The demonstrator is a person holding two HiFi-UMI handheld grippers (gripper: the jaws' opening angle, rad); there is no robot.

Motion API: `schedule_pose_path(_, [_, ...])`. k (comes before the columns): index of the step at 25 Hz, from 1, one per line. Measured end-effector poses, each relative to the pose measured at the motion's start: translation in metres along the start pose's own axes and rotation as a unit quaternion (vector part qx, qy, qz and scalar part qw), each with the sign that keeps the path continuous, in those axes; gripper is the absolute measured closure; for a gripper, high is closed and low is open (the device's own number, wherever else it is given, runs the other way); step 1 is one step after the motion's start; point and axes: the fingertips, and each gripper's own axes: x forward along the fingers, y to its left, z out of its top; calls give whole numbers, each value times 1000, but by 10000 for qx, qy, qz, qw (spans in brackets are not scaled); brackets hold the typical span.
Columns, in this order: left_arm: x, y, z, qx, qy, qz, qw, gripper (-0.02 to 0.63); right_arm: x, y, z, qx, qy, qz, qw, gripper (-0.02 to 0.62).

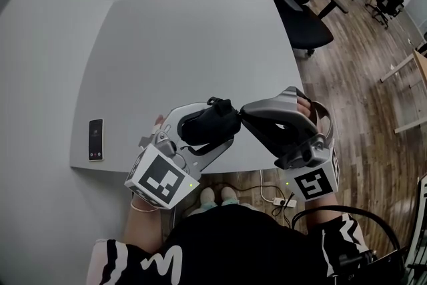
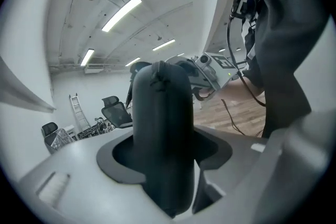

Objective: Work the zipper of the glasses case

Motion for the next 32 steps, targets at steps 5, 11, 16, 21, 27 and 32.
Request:
schedule_pose_path(5, [-3,-1,21,-529,-674,-187,9961,344,0,1,-6,-15,115,-86,9999,590])
schedule_pose_path(11, [-8,-1,45,-792,-1111,-193,9905,343,-8,10,-14,343,216,-257,9988,589])
schedule_pose_path(16, [-12,-6,56,-1153,-1320,-246,9842,342,-12,25,-19,679,256,-421,9965,590])
schedule_pose_path(21, [-16,-3,76,-1394,-1718,-245,9749,342,-14,36,-24,1151,288,-597,9911,589])
schedule_pose_path(27, [-20,14,91,-1369,-1950,-169,9711,341,-2,50,-36,1802,337,-664,9808,589])
schedule_pose_path(32, [-18,16,94,-1347,-1975,-62,9710,341,4,57,-38,2433,226,-820,9662,589])
